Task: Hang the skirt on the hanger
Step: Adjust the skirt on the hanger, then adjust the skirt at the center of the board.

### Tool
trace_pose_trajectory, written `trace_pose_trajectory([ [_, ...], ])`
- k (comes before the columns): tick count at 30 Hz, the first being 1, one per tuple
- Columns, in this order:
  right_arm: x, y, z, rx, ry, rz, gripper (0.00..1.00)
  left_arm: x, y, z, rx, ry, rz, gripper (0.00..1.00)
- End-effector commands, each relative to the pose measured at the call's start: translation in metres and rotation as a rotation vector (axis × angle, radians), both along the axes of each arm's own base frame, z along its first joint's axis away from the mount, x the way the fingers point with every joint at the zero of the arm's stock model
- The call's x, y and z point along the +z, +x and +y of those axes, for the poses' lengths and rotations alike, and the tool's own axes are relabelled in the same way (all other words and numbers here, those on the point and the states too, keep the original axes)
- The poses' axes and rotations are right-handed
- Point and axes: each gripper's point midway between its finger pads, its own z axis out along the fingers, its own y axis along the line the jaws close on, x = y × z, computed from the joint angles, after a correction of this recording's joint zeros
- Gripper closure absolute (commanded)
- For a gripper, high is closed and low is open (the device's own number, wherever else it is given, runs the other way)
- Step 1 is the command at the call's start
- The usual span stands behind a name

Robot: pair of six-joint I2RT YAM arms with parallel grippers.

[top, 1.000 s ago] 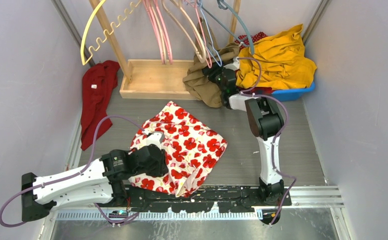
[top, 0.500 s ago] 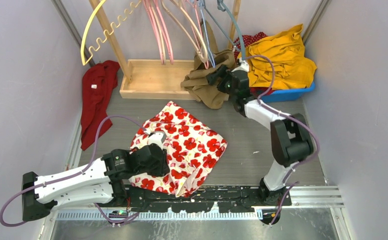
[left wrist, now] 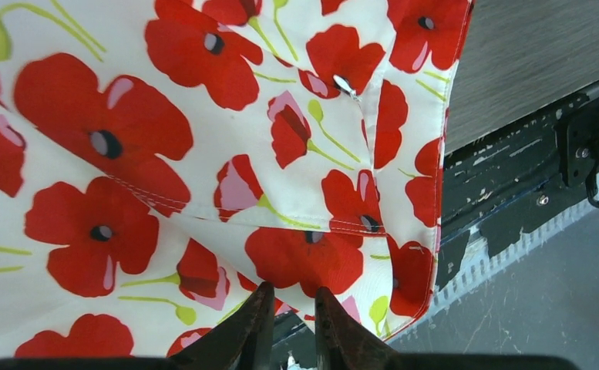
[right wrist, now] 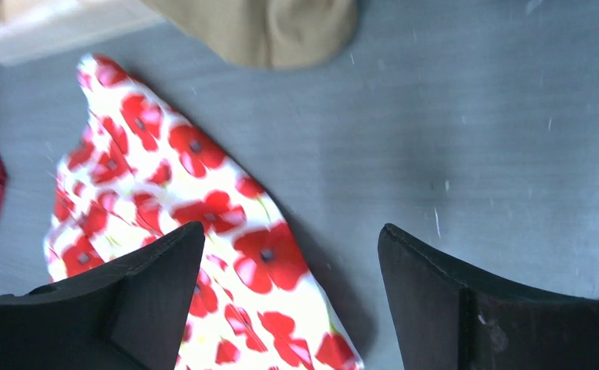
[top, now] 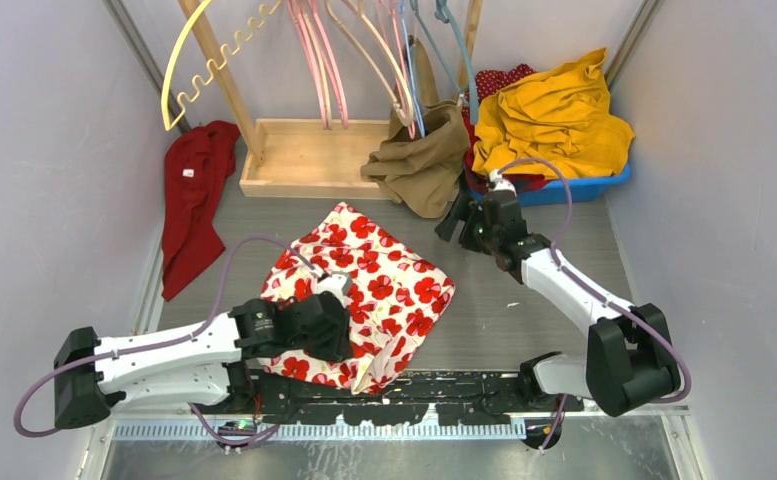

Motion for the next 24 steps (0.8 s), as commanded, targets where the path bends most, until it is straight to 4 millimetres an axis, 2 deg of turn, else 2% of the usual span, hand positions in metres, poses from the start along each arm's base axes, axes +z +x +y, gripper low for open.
trace_pose_trajectory([
  [1, -0.033, -0.042, 0.007, 0.109, -0.07, 0.121, 0.13, -0.001, -0.008, -0.025, -0.036, -0.072, 0.028, 0.73],
  [6, -0.066, -0.063, 0.02, 0.176, -0.108, 0.22, 0.14, -0.004, -0.017, -0.046, -0.08, -0.069, 0.028, 0.74],
  [9, -0.071, -0.07, 0.027, 0.209, -0.117, 0.226, 0.18, -0.005, -0.021, -0.057, -0.106, -0.055, 0.027, 0.77],
  [14, -0.078, -0.077, 0.027, 0.248, -0.172, 0.257, 0.32, -0.008, -0.026, -0.073, -0.137, -0.055, 0.036, 0.83],
  [18, -0.082, -0.076, 0.021, 0.233, -0.208, 0.269, 0.55, -0.007, -0.032, -0.087, -0.166, -0.067, 0.041, 0.83],
  [19, -0.083, -0.075, 0.021, 0.231, -0.208, 0.265, 0.61, -0.014, -0.034, -0.089, -0.172, -0.045, 0.049, 0.84],
  [22, -0.078, -0.066, 0.014, 0.173, -0.199, 0.231, 0.89, -0.013, -0.041, -0.097, -0.195, -0.041, 0.053, 0.84],
  [24, -0.076, -0.057, 0.002, 0.094, -0.153, 0.216, 0.97, -0.009, -0.043, -0.098, -0.203, -0.043, 0.048, 0.84],
])
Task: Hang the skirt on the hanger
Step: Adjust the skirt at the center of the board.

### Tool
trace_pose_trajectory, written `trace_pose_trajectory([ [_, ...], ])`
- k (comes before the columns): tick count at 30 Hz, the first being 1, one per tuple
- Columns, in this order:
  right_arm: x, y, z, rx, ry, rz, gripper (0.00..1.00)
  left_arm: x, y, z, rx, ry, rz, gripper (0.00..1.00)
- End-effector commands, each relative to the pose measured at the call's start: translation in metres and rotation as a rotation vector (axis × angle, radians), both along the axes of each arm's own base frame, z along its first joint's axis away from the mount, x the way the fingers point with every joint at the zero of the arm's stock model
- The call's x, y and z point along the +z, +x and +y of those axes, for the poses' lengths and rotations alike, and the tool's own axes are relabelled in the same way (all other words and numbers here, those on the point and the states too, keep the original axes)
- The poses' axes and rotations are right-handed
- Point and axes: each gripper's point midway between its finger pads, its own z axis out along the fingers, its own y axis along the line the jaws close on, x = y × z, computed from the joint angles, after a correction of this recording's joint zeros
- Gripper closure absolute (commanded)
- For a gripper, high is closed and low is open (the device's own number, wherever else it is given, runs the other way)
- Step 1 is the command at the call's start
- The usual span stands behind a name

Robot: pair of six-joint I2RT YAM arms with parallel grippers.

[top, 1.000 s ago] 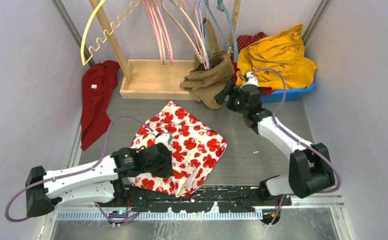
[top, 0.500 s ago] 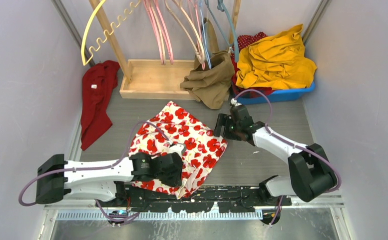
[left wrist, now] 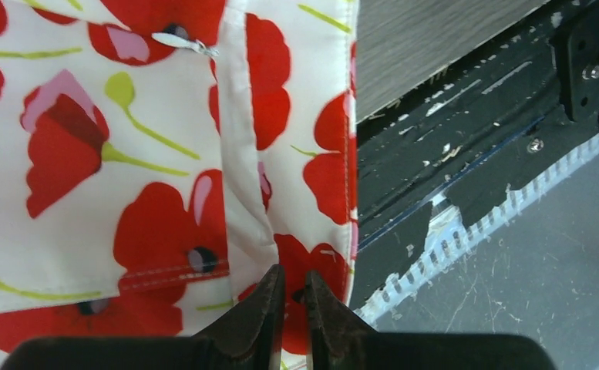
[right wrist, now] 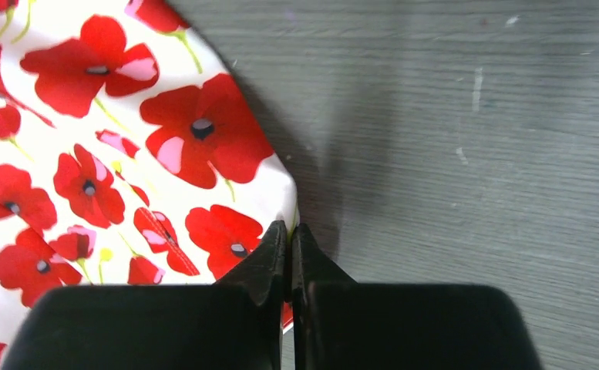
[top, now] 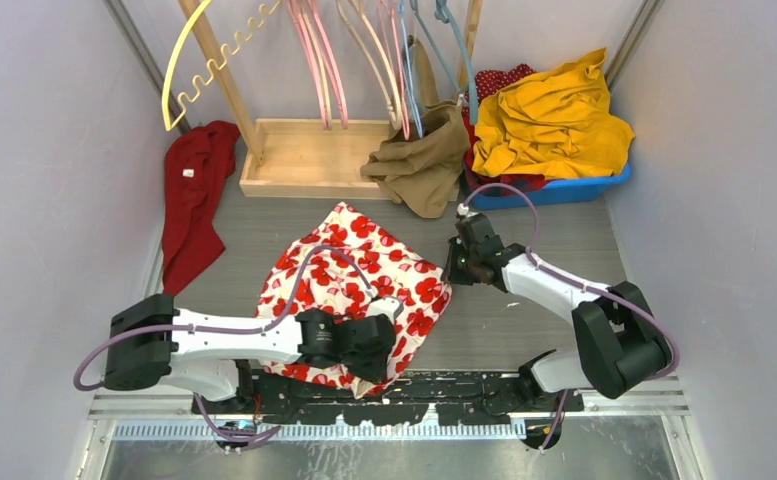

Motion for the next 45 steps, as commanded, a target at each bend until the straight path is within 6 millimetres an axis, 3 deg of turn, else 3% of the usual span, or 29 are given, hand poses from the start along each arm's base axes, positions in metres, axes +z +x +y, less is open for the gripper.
trace_pose_trajectory([
  [1, 0.02, 0.033, -0.019, -0.156, 0.07, -0.107, 0.98, 0.029, -0.003, -0.025, -0.013, -0.097, -0.011, 0.84],
  [7, 0.022, 0.065, -0.078, -0.419, 0.163, -0.139, 0.95, 0.058, 0.004, -0.008, 0.01, -0.12, -0.066, 0.82],
  [9, 0.022, 0.073, -0.082, -0.427, 0.182, -0.122, 0.59, 0.065, 0.007, -0.002, 0.023, -0.122, -0.088, 0.82],
  [11, 0.025, 0.072, -0.08, -0.383, 0.16, -0.101, 0.41, 0.069, 0.013, 0.008, 0.047, -0.112, -0.12, 0.81],
  [12, 0.032, 0.069, -0.079, -0.372, 0.16, -0.114, 0.36, 0.07, 0.016, 0.015, 0.064, -0.097, -0.135, 0.81],
  [15, 0.071, 0.052, -0.073, -0.318, 0.147, -0.197, 0.34, 0.068, 0.025, 0.039, 0.125, -0.06, -0.166, 0.79],
  [20, 0.104, -0.011, -0.032, -0.145, 0.128, -0.208, 0.38, 0.048, 0.047, 0.083, 0.305, -0.025, -0.173, 0.73],
  [26, 0.102, -0.097, 0.023, 0.086, 0.154, -0.186, 0.42, 0.04, 0.064, 0.129, 0.493, -0.038, -0.232, 0.55],
  [27, 0.102, -0.109, 0.031, 0.116, 0.162, -0.183, 0.44, 0.039, 0.066, 0.136, 0.524, -0.038, -0.239, 0.4],
  [28, 0.101, -0.121, 0.042, 0.157, 0.168, -0.18, 0.44, 0.036, 0.069, 0.143, 0.555, -0.026, -0.249, 0.3],
  [30, 0.095, -0.138, 0.056, 0.226, 0.117, -0.196, 0.45, 0.03, 0.072, 0.153, 0.596, 0.002, -0.255, 0.18],
  [33, 0.086, -0.152, 0.071, 0.307, -0.034, -0.277, 0.44, 0.02, 0.075, 0.161, 0.643, 0.061, -0.245, 0.08],
  [38, 0.08, -0.166, 0.101, 0.423, -0.197, -0.419, 0.4, -0.004, 0.073, 0.166, 0.67, 0.174, -0.191, 0.05],
  [42, 0.074, -0.174, 0.123, 0.481, -0.218, -0.456, 0.39, -0.018, 0.07, 0.164, 0.669, 0.208, -0.159, 0.05],
  [45, 0.069, -0.174, 0.129, 0.483, -0.23, -0.46, 0.39, -0.021, 0.071, 0.164, 0.682, 0.2, -0.159, 0.05],
])
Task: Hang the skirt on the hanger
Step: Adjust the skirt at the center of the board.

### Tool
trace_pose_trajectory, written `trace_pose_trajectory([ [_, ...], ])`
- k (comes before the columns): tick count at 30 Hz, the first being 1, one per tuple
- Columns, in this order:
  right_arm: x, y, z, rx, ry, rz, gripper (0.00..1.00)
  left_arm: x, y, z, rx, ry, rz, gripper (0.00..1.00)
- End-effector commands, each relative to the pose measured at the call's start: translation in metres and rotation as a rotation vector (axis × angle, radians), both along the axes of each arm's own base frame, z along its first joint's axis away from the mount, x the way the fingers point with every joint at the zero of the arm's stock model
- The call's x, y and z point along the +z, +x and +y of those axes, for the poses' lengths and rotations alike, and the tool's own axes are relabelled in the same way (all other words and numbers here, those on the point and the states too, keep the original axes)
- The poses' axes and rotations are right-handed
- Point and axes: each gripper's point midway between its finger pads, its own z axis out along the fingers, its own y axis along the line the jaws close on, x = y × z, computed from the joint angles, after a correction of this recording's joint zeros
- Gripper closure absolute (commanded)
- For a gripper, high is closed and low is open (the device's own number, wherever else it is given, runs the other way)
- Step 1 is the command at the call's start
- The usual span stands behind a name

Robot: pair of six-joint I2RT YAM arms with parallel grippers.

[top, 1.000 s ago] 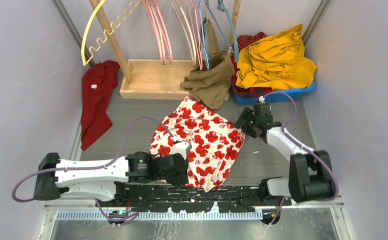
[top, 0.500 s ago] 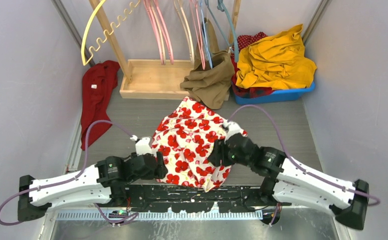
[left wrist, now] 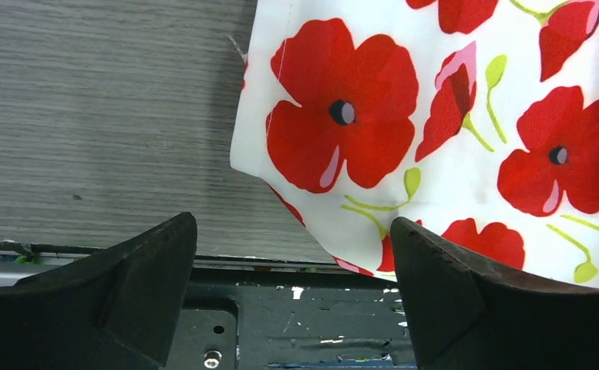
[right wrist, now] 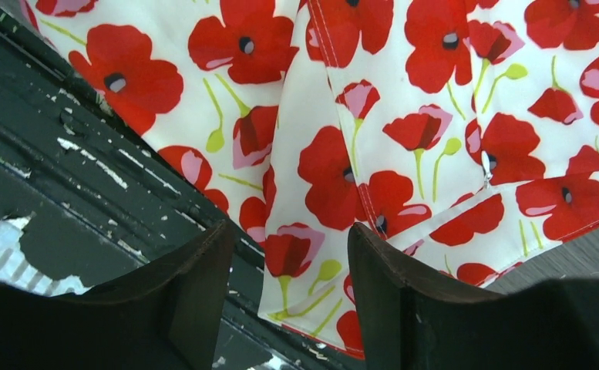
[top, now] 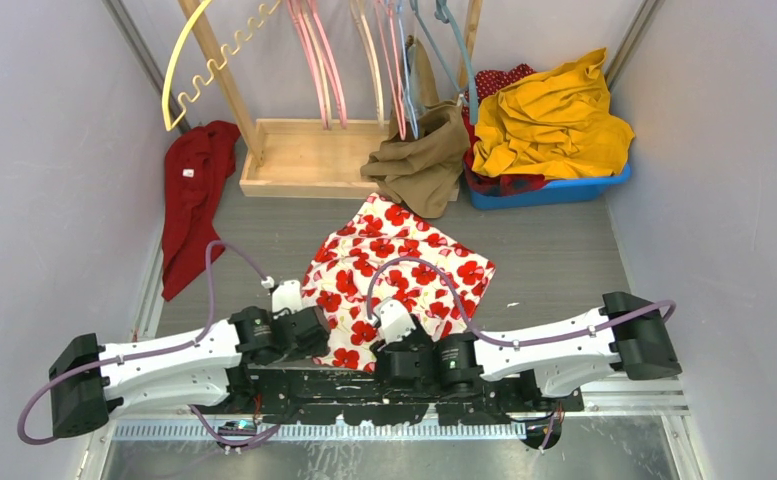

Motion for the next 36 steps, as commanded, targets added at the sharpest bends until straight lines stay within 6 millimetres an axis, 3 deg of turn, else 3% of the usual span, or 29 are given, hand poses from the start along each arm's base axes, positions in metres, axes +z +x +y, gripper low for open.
trace_pose_trajectory([
  [1, 0.022, 0.015, 0.021, -0.038, 0.06, -0.101, 0.38, 0.002, 0.009, -0.009, 0.043, -0.067, -0.033, 0.05],
  [9, 0.005, 0.012, 0.018, -0.031, -0.017, -0.085, 0.39, -0.001, 0.016, -0.015, 0.057, -0.112, -0.045, 0.18],
  [15, 0.002, 0.011, 0.009, -0.045, -0.034, -0.073, 0.41, -0.011, 0.017, -0.022, 0.042, -0.119, -0.011, 0.49],
  [22, -0.008, 0.007, -0.003, -0.045, -0.072, -0.044, 0.41, -0.013, 0.019, -0.015, 0.044, -0.096, -0.01, 0.7],
  [27, -0.014, 0.003, -0.002, -0.036, -0.068, -0.021, 0.46, -0.011, 0.024, -0.013, 0.051, -0.097, -0.02, 0.79],
  [30, -0.017, 0.001, 0.0, -0.025, -0.07, -0.01, 0.5, -0.008, 0.027, -0.014, 0.049, -0.101, -0.025, 0.8],
  [34, -0.02, 0.0, 0.0, -0.02, -0.085, -0.008, 0.46, -0.006, 0.03, -0.014, 0.044, -0.095, -0.025, 0.81],
  [36, -0.022, 0.0, 0.0, -0.02, -0.093, -0.007, 0.51, -0.006, 0.031, -0.014, 0.042, -0.093, -0.026, 0.82],
])
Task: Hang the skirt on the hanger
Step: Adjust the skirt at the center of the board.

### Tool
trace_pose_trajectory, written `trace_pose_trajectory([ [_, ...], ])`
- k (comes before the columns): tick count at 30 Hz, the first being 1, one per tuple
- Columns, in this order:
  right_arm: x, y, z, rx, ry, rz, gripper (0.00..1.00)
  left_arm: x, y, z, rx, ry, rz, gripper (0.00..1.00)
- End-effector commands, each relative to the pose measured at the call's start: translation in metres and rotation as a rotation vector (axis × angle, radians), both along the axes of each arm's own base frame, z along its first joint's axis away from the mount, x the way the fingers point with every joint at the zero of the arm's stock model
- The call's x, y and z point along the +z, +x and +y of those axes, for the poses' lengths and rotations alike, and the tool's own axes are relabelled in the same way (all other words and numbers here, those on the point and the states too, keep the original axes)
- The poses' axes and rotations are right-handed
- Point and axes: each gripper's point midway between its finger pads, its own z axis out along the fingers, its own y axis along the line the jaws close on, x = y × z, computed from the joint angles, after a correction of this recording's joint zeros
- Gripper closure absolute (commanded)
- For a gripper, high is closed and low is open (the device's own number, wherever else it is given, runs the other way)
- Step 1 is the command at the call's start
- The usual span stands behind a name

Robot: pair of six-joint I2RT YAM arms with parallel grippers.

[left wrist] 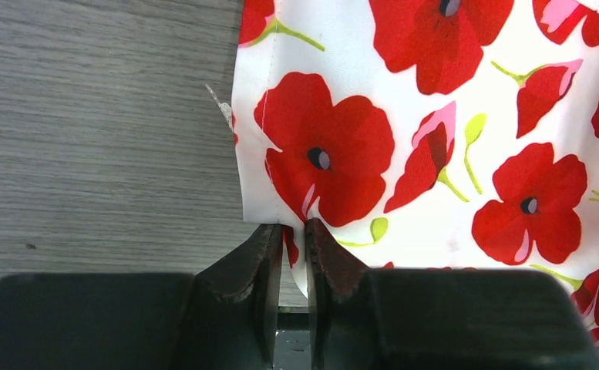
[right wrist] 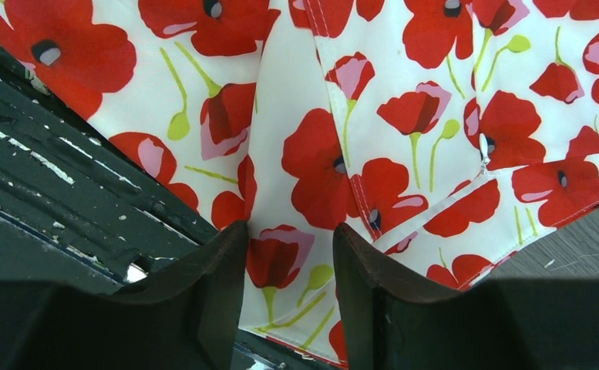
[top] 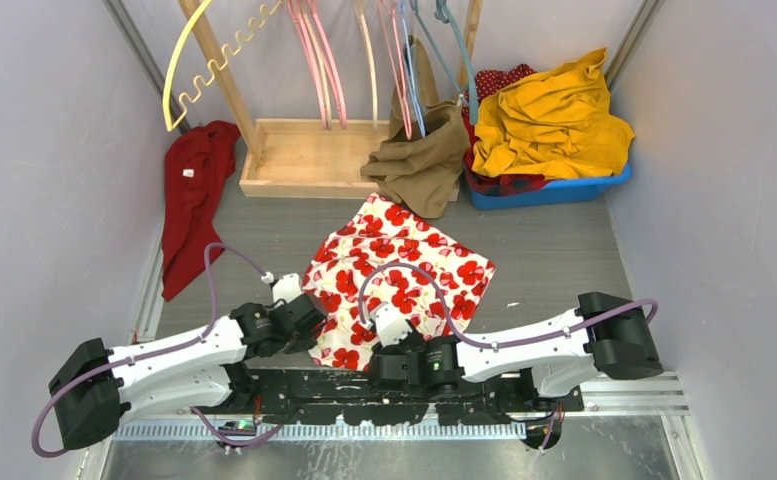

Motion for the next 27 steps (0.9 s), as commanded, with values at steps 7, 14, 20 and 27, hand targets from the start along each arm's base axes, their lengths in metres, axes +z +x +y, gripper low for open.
trace_pose_trajectory([
  [7, 0.008, 0.003, 0.001, -0.028, 0.029, -0.019, 0.76, 0.01, 0.02, -0.008, -0.006, -0.026, -0.03, 0.86],
  [14, 0.028, 0.01, -0.008, -0.054, 0.075, -0.043, 0.99, 0.02, 0.04, -0.008, -0.001, -0.019, -0.031, 0.9],
  [20, 0.054, 0.017, -0.02, -0.094, 0.166, -0.068, 0.99, 0.043, 0.067, 0.005, 0.038, -0.019, -0.066, 0.9],
  [27, 0.081, 0.029, -0.035, -0.137, 0.274, -0.09, 0.99, 0.083, 0.116, 0.032, 0.112, -0.006, -0.134, 0.92],
])
